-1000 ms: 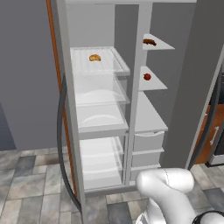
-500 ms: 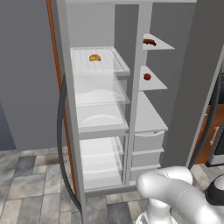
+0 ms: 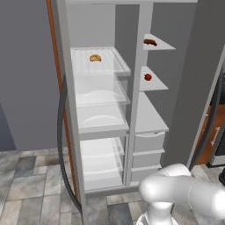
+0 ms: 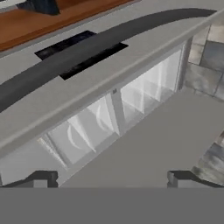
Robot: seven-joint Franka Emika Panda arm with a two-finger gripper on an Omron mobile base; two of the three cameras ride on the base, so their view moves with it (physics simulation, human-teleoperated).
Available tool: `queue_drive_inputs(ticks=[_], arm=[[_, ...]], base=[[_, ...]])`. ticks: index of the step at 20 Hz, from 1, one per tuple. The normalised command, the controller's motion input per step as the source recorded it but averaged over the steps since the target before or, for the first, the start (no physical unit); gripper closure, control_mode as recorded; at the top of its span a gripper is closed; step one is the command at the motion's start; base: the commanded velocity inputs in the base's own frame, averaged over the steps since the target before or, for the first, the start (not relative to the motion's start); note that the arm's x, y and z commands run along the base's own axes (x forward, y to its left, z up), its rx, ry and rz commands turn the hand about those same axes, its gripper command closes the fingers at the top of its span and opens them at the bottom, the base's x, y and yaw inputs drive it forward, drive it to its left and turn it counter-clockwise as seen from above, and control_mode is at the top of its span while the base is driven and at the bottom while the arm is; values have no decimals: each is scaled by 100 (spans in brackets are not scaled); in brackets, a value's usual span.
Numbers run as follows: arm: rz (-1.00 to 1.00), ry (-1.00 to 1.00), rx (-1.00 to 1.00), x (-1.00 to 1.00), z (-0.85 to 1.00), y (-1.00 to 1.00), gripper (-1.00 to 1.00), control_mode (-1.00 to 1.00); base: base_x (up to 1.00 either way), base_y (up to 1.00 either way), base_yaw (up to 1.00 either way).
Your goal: There's a chicken drumstick in the fridge that needs to be moved to the freezer for freezing. Pick up the chicken drumstick from the fridge, place it on any shelf in the freezer, and close the fridge and freezer doors when done.
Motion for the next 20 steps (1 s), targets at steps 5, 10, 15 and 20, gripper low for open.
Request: queue_drive_inputs(ticks=[5,10,15,20], arm=[[6,11,22,1,-56,0,-100,-100],[0,32,12,2,-44,0,-100,-100],[0,44,8,19,-14,0,-100,-100],[-3,26,25,28,-11,0,-100,-100]], base=[[0,0,0],[0,0,0],[0,0,0],[0,0,0]])
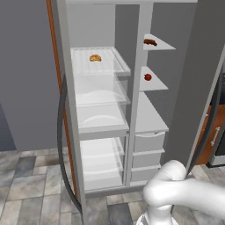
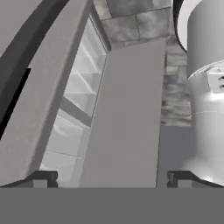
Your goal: There's a chicken drumstick in the fridge that needs to be moved to the freezer for freezing. Pick up the chicken drumstick from the fridge, place it on any shelf in the freezer, and close the fridge and freezer doors when done.
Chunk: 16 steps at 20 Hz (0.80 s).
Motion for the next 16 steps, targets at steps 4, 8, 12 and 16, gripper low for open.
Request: queue_drive_inputs(ticks=[4,8,12,16], arm=[[-8,13,28,35,-12,6,-100,-100],[-8,4,25,49,-6,9,-100,-100],[-2,0,10,52,0,-3,-100,-100],[0,0,5,59,0,-26,-100,-100]], base=[[0,0,0],[0,0,0],[0,0,0],[0,0,0]])
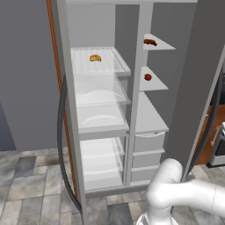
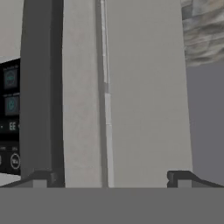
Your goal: There's a chicken drumstick in the fridge that needs to be moved to the freezer for freezing. Pick up the chicken drumstick from the fridge, place it on any shelf in the freezer, and close the fridge and freezer doors when done.
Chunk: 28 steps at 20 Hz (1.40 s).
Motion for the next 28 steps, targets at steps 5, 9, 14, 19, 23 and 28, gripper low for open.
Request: queue_drive_inputs(ticks=[5,9,14,19,23,28], arm=[[0,6,2,66,-15,-29,-100,-100],[0,7,4,52,-24,-35,-100,-100],[1,7,2,18,-17,-14,-100,-100],[0,3,4,-14,-4,0,-100,-100],[0,0,1,-11,0,0,-100,-100],[0,0,0,0,-10,17,-100,-100]], base=[[0,0,0],[0,0,0],[0,0,0],[0,0,0],[0,0,0],[0,0,0]])
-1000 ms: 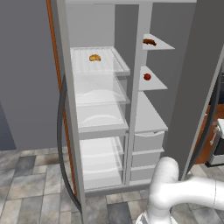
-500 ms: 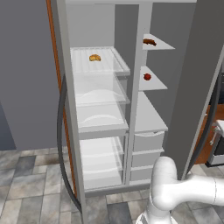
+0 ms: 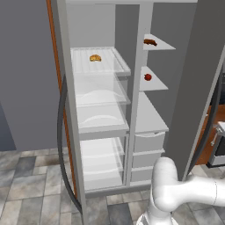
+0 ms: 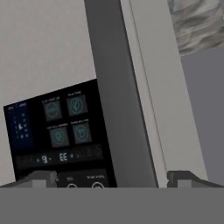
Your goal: There's a chicken drumstick in the fridge that needs to be moved to the freezer for freezing. Pick up the chicken drumstick from the fridge, place it on any shelf in the freezer, and close the fridge and freezer doors when done.
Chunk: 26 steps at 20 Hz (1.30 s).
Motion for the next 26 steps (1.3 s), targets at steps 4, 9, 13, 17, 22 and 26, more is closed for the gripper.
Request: queue_drive_inputs(ticks=[4,9,13,17,22,26], arm=[[0,0,0,10,-26,45,-100,-100],[0,0,0,15,-18,40,-100,-100],[0,0,0,16,-3,25,-100,-100],[0,0,0,-2,-2,41,-100,-100],[-9,0,0,-7,0,76,-100,-100],[-17,0,0,0,0,64,-100,-100]], base=[[0,0,0],[0,0,0],[0,0,0],[0,0,0],[0,0,0],[0,0,0]])
